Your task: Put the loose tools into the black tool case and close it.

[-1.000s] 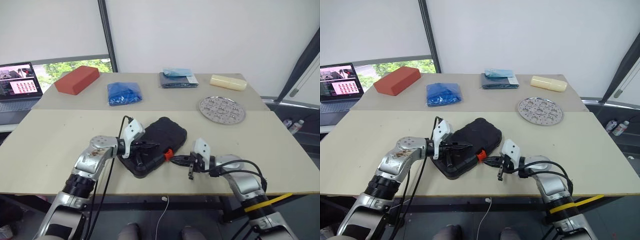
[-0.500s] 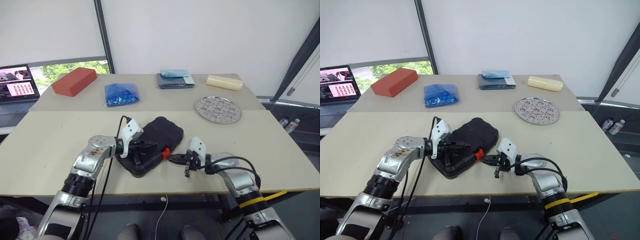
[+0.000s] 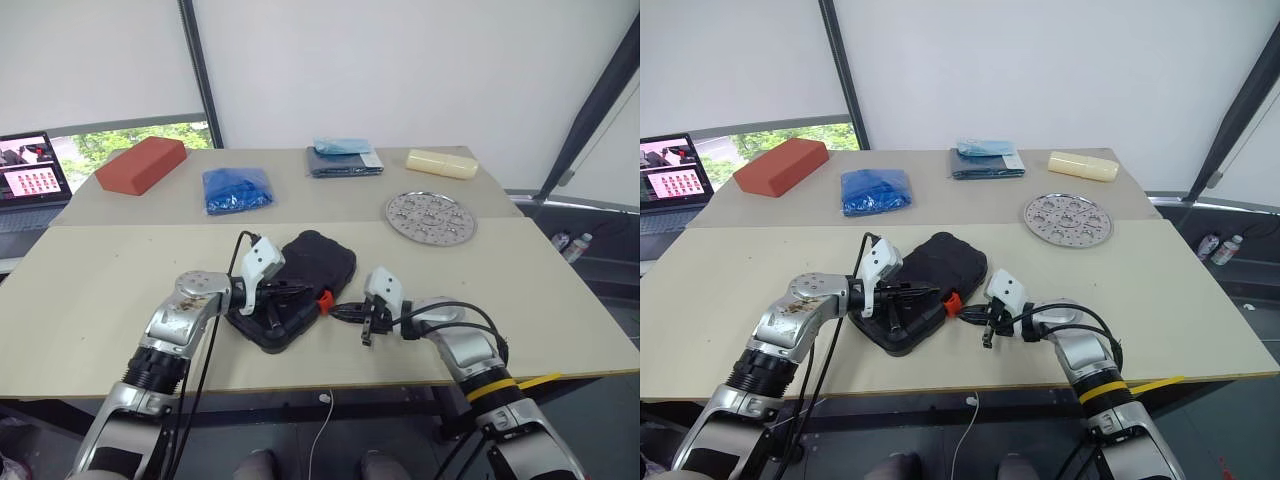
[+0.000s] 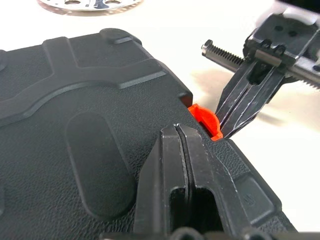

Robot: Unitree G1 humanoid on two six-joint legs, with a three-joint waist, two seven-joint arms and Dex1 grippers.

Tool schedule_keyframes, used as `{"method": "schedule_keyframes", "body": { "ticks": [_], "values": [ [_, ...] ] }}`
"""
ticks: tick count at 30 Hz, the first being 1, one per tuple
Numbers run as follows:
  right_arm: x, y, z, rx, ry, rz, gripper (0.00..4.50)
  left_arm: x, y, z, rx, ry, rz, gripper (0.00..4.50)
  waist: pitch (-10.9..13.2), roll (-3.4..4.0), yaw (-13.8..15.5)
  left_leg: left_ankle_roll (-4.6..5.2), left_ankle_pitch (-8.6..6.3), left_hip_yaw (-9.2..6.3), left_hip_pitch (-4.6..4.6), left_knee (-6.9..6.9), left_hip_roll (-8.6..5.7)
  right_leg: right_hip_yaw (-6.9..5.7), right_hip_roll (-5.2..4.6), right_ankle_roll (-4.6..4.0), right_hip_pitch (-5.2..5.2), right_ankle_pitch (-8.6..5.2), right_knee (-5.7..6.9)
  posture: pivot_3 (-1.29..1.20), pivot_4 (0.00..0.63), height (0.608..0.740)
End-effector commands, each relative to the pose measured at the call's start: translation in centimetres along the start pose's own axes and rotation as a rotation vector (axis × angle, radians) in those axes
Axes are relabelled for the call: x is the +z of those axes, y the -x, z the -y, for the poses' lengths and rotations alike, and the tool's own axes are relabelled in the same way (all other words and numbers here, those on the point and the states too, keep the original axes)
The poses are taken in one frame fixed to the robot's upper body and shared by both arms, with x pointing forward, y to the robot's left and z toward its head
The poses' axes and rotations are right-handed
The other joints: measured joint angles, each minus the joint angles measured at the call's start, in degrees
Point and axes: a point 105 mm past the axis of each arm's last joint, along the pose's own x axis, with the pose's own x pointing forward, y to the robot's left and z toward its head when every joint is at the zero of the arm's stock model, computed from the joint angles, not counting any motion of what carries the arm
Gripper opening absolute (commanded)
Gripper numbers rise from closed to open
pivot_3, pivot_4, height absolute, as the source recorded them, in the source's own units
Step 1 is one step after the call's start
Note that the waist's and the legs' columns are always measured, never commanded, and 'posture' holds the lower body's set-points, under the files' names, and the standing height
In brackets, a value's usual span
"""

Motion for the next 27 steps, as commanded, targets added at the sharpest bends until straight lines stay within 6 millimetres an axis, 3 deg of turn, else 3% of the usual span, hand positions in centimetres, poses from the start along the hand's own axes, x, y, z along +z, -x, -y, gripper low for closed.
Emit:
{"method": "schedule_keyframes", "body": {
  "ticks": [1,9,18,27],
  "values": [
    [3.0,-0.9,0.4,0.002,0.08,0.066,0.0,-5.5,-0.7,1.2,-0.025,0.16,-0.157,0.04,0.0,0.01,0.1,0.0,0.0,0.0,-0.01,-0.02,-0.03,0.0,-0.02,0.0,-0.01,0.0,0.0,0.0,0.15,0.74],
    [3.9,-0.5,0.5,0.014,0.102,0.079,0.0,-5.5,-0.8,1.3,-0.022,0.161,-0.156,0.04,0.0,0.0,0.1,0.0,0.0,0.01,-0.04,-0.17,-0.05,0.01,-0.03,-0.02,-0.05,-0.01,-0.07,0.0,0.15,0.74],
    [1.2,2.9,0.4,0.015,0.077,-0.064,0.0,-5.6,-0.5,1.4,-0.019,0.161,-0.16,0.04,0.0,0.02,0.4,0.0,0.0,0.02,-0.07,-0.3,-0.07,0.01,-0.05,-0.03,-0.05,-0.03,-0.31,0.0,0.15,0.74],
    [2.4,1.2,-0.1,0.03,0.071,-0.006,0.0,-5.5,-0.5,1.3,-0.019,0.16,-0.16,0.04,0.0,0.02,0.4,0.0,0.0,0.04,-0.1,-0.39,-0.07,0.02,-0.03,-0.03,0.02,-0.03,-0.64,0.0,0.15,0.74]
  ]
}}
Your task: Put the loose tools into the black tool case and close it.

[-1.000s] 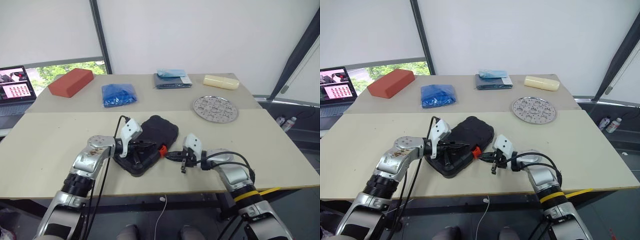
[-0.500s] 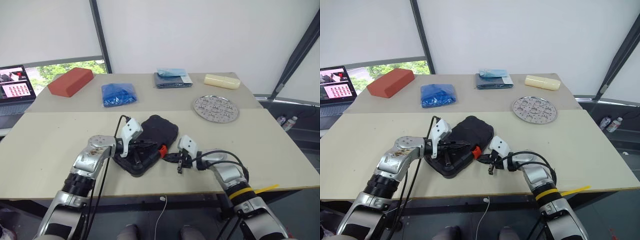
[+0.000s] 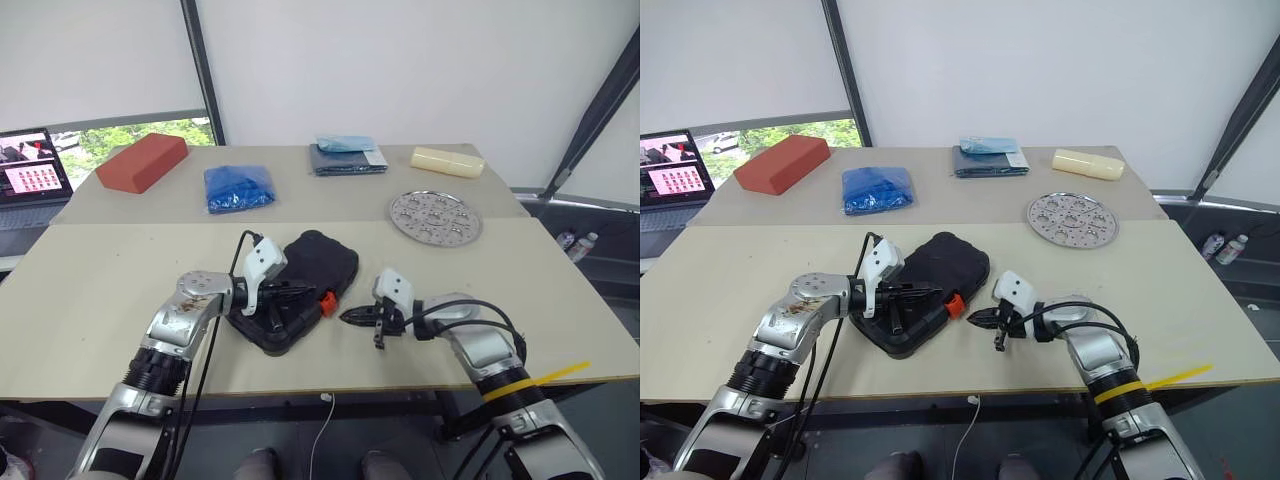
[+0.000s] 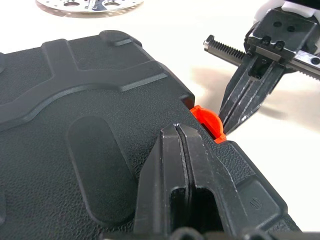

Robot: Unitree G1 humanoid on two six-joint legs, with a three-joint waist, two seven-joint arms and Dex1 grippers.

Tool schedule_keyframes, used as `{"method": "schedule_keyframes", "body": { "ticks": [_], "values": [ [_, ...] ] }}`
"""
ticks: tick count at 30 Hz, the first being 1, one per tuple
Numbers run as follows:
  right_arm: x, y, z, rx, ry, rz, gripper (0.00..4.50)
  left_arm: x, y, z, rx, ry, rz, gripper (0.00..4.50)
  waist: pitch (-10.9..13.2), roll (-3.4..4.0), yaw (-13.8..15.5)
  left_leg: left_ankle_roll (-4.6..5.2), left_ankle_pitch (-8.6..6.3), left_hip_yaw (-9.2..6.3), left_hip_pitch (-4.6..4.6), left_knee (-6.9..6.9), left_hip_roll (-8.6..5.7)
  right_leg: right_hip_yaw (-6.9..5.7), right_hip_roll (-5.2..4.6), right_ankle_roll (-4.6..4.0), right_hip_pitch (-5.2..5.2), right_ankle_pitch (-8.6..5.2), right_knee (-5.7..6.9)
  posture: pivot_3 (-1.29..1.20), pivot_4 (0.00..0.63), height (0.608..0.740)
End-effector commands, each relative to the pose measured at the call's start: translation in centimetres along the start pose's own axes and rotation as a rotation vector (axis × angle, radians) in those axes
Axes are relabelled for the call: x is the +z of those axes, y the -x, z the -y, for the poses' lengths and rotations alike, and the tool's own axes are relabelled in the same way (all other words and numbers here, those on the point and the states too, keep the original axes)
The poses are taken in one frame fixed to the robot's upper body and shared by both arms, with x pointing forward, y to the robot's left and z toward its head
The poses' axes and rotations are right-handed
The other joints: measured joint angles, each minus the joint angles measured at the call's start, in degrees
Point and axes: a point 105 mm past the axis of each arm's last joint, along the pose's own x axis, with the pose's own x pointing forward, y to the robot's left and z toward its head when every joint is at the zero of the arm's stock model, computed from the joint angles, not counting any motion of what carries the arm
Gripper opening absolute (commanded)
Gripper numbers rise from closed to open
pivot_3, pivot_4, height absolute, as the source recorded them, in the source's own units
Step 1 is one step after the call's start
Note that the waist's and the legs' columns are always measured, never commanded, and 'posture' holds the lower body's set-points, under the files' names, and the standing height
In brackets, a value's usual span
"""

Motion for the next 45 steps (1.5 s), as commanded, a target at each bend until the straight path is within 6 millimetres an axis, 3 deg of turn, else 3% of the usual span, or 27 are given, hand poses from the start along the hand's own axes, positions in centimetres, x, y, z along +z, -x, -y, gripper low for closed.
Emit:
{"method": "schedule_keyframes", "body": {
  "ticks": [1,17,32,45],
  "values": [
    [1.8,-0.4,0.2,-0.002,0.035,0.054,0.0,-5.8,-0.3,1.0,-0.01,0.171,-0.171,0.04,0.0,0.0,0.0,0.0,0.0,0.0,0.0,0.0,0.0,0.0,0.0,0.0,0.0,0.0,-0.02,0.0,0.15,0.74],
    [3.5,-1.8,0.1,-0.006,0.029,0.121,0.0,-6.7,-0.1,1.4,-0.013,0.194,-0.222,0.04,0.0,-0.01,-0.5,-0.01,-0.01,-0.02,0.04,-0.04,0.03,0.0,0.02,-0.01,-0.02,0.0,-0.01,0.0,0.15,0.74],
    [6.7,-2.3,0.4,-0.004,0.025,0.214,0.0,-7.2,-0.1,1.7,-0.022,0.218,-0.247,0.04,0.0,-0.05,-0.7,-0.01,-0.01,-0.03,0.04,-0.08,0.08,0.0,0.04,-0.06,-0.13,0.03,-0.01,0.0,0.15,0.74],
    [6.5,-4.1,0.5,-0.003,0.011,0.236,0.0,-7.5,-0.3,2.0,-0.034,0.252,-0.258,0.04,0.0,-0.09,-1.4,-0.01,-0.01,-0.1,0.09,-0.19,0.09,-0.01,0.09,-0.19,-0.25,0.12,0.0,0.0,0.15,0.74]
  ]
}}
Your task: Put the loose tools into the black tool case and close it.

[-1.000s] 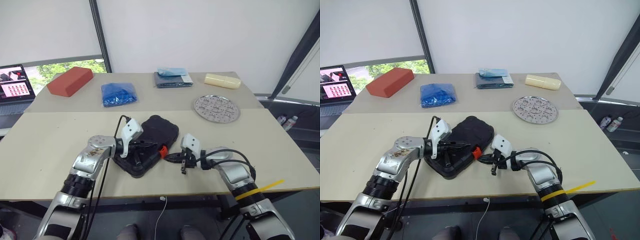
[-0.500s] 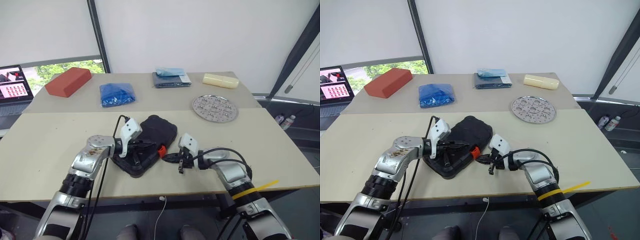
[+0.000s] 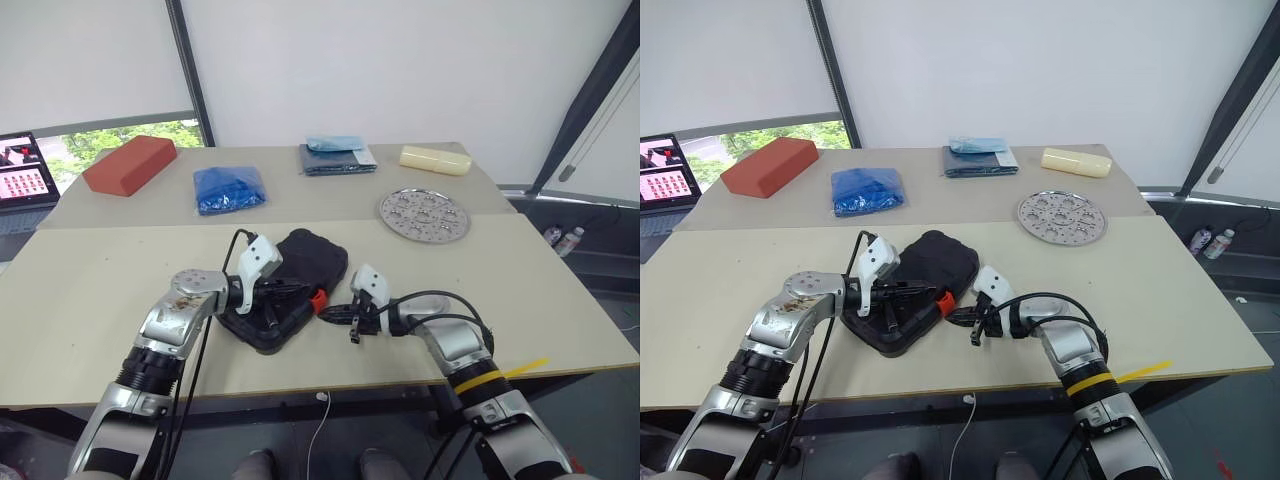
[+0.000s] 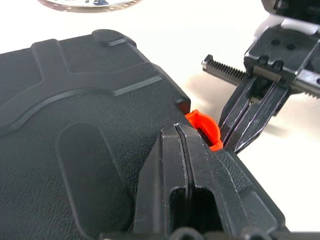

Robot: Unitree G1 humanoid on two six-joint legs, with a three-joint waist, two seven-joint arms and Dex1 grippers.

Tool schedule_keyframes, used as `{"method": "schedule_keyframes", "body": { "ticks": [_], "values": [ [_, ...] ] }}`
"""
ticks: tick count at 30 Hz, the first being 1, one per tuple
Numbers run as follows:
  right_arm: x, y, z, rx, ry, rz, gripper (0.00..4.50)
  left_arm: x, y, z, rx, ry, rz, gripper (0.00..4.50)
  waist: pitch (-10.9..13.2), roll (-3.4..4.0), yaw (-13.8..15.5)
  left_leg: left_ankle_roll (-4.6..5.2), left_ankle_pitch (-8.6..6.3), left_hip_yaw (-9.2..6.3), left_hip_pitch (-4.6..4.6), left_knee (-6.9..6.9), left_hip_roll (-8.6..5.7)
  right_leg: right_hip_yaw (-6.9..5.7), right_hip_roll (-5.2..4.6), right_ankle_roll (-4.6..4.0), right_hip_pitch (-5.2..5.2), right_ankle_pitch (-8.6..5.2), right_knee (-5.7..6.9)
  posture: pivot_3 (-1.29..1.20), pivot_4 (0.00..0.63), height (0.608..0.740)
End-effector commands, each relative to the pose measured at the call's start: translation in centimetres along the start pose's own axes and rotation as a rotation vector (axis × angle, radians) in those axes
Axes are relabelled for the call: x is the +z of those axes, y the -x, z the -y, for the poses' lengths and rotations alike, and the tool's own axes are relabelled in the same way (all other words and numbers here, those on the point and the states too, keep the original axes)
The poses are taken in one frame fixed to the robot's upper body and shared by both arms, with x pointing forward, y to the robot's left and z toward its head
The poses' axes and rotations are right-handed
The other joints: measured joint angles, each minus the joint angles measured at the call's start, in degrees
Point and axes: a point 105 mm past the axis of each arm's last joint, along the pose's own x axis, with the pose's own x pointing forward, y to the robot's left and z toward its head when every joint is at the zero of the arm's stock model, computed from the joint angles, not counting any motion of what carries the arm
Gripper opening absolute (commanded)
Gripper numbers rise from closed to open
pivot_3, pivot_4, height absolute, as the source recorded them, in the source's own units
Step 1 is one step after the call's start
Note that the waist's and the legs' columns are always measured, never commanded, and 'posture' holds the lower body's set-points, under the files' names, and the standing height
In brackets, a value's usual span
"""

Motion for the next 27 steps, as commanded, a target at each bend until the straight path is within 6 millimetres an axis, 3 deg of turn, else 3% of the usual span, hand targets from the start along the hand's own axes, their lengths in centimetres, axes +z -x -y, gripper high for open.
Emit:
{"method": "schedule_keyframes", "body": {
  "ticks": [1,5,9,13,16,21,27],
  "values": [
    [6.7,-1.1,0.1,-0.008,0.158,0.209,0.0,-7.4,-1.1,2.4,-0.069,0.232,-0.232,0.04,0.0,0.0,0.0,0.0,0.0,0.0,-0.01,0.0,-0.01,0.0,-0.01,0.0,0.0,0.0,0.0,0.0,0.15,0.74],
    [6.8,-1.8,-0.2,0.004,0.211,0.203,0.0,-7.5,-1.1,2.5,-0.067,0.243,-0.241,0.04,0.0,-0.02,-0.1,0.0,0.0,0.01,-0.01,0.0,0.0,0.0,0.0,0.0,0.0,0.0,0.0,0.0,0.15,0.74],
    [7.9,-0.5,-0.6,0.034,0.225,0.193,0.0,-7.6,-0.6,2.3,-0.048,0.249,-0.241,0.04,0.0,-0.06,-0.1,0.0,0.0,0.01,-0.04,-0.03,-0.01,0.0,-0.01,0.0,-0.05,0.01,0.0,0.0,0.15,0.74],
    [4.9,1.4,-0.4,0.049,0.217,0.071,0.0,-8.0,-0.5,2.4,-0.043,0.254,-0.241,0.04,0.0,-0.05,0.1,0.0,0.0,0.05,-0.16,-0.03,-0.05,0.01,-0.06,0.0,-0.13,0.01,-0.01,0.0,0.15,0.74],
    [3.8,2.6,-0.5,0.045,0.191,0.048,0.0,-7.9,-0.4,2.4,-0.04,0.256,-0.236,0.04,0.0,-0.05,0.4,0.0,0.0,0.06,-0.12,-0.1,-0.05,0.01,-0.05,0.0,-0.11,0.0,-0.06,0.0,0.15,0.74],
    [3.9,3.3,-0.8,0.037,0.184,0.08,0.0,-8.0,-0.4,2.5,-0.042,0.256,-0.233,0.04,-0.1,-0.05,1.1,0.0,0.0,0.05,0.04,-0.38,-0.05,0.0,-0.02,-0.03,-0.06,-0.04,-0.15,0.0,0.15,0.74],
    [3.6,2.4,-0.5,0.022,0.174,0.053,0.0,-7.9,-0.6,2.5,-0.047,0.254,-0.233,0.04,-0.1,-0.06,1.1,-0.01,0.0,0.07,0.03,-0.37,-0.08,0.01,-0.06,-0.02,-0.04,-0.04,-0.22,0.0,0.15,0.74]
  ]
}}
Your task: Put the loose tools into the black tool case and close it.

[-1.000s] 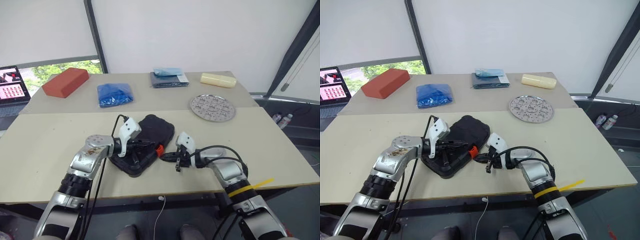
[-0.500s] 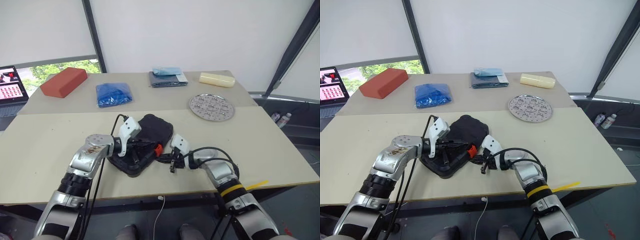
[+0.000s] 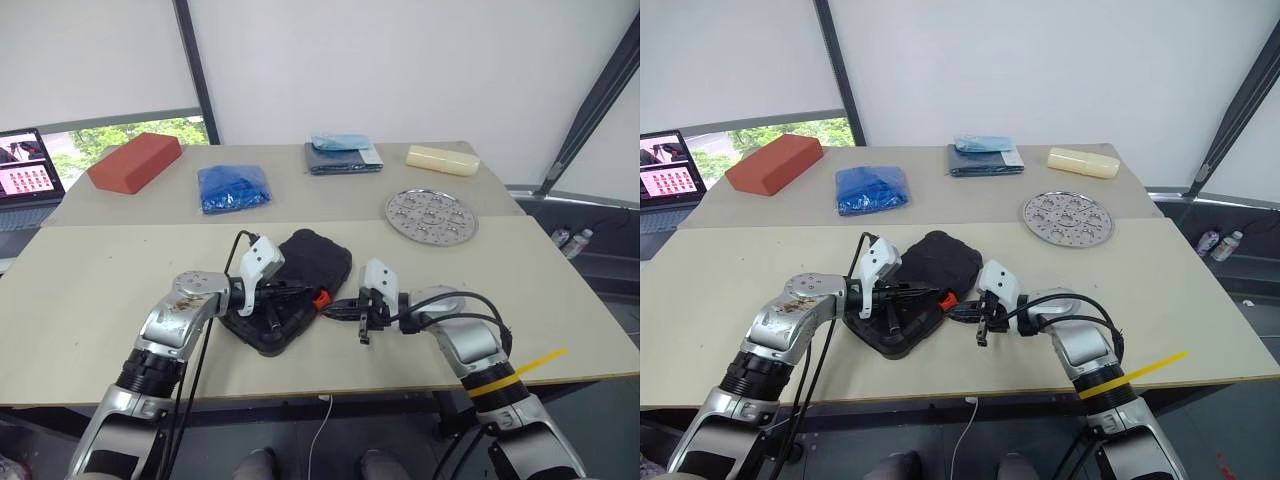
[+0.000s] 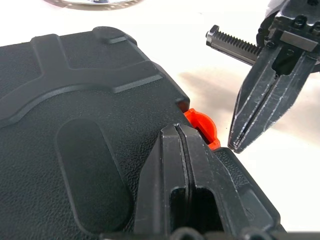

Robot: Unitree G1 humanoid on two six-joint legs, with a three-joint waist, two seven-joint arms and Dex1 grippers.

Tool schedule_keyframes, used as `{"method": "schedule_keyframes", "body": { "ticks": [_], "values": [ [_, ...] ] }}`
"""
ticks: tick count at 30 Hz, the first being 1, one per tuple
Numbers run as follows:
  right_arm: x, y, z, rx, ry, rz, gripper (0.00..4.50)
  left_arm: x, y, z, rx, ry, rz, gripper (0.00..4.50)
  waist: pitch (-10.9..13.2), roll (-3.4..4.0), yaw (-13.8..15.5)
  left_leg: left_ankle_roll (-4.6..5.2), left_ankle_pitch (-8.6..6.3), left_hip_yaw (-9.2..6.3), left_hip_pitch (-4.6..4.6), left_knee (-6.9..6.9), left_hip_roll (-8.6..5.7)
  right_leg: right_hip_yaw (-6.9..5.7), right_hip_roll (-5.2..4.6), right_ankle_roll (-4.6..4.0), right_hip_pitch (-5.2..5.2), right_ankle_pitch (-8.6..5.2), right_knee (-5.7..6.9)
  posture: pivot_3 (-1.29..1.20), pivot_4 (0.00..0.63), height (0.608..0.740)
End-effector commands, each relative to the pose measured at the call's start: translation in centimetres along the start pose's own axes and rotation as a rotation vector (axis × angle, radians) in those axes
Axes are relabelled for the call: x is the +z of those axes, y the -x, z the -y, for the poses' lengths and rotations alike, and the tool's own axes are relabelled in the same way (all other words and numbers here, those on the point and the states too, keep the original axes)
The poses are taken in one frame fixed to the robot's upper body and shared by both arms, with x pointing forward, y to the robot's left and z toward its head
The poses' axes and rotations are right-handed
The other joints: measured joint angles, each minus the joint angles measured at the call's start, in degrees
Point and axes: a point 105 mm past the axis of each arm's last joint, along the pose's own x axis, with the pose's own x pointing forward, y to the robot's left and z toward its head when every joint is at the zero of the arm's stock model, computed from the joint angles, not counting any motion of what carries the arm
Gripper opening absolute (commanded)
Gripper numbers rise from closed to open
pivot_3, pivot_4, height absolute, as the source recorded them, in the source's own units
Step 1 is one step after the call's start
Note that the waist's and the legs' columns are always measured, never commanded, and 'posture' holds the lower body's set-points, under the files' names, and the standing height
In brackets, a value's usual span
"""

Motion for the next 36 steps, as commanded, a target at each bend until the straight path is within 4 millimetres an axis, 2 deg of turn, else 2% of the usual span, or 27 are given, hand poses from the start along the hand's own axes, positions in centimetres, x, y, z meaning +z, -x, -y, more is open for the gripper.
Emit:
{"method": "schedule_keyframes", "body": {
  "ticks": [1,7,19,25,31,36],
  "values": [
    [0.9,-0.4,0.4,-0.018,0.022,0.01,0.0,-8.1,-0.5,1.8,-0.032,0.238,-0.239,0.04,0.0,0.0,0.0,0.0,0.0,0.0,0.0,0.0,0.0,0.0,0.0,0.0,0.0,0.0,0.0,0.0,0.15,0.74],
    [-0.1,-1.3,0.9,-0.028,0.019,-0.064,0.0,-7.9,-0.4,1.7,-0.027,0.234,-0.239,0.04,0.0,-0.01,-0.2,0.0,0.0,-0.02,0.06,0.0,0.01,0.0,0.02,0.0,0.03,0.0,0.01,0.0,0.15,0.74],
    [1.3,-2.1,1.7,-0.068,0.031,-0.009,0.0,-8.0,-0.3,1.7,-0.025,0.238,-0.24,0.04,0.0,-0.02,-0.2,0.0,0.0,-0.02,0.08,-0.01,0.01,0.0,0.01,-0.02,0.02,0.02,0.02,0.0,0.15,0.74],
    [1.8,-1.1,1.2,-0.046,0.043,-0.014,0.0,-8.0,-0.4,1.8,-0.029,0.239,-0.243,0.04,0.0,-0.01,-0.2,0.0,0.0,-0.02,0.06,-0.01,0.01,0.0,0.01,-0.02,0.0,0.02,0.02,0.0,0.15,0.74],
    [0.8,0.5,1.0,-0.047,0.027,-0.072,0.0,-8.1,-0.3,1.9,-0.031,0.242,-0.246,0.04,0.0,-0.01,-0.1,0.0,0.0,-0.01,0.0,-0.01,0.01,0.0,0.0,-0.01,-0.05,0.02,0.01,0.0,0.15,0.74],
    [0.8,0.4,1.1,-0.055,0.022,-0.07,0.0,-8.1,-0.3,1.9,-0.032,0.24,-0.248,0.04,0.0,-0.03,0.0,0.0,0.0,-0.01,0.0,-0.02,0.0,-0.01,0.0,-0.01,-0.04,0.01,-0.02,0.0,0.15,0.74]
  ]
}}
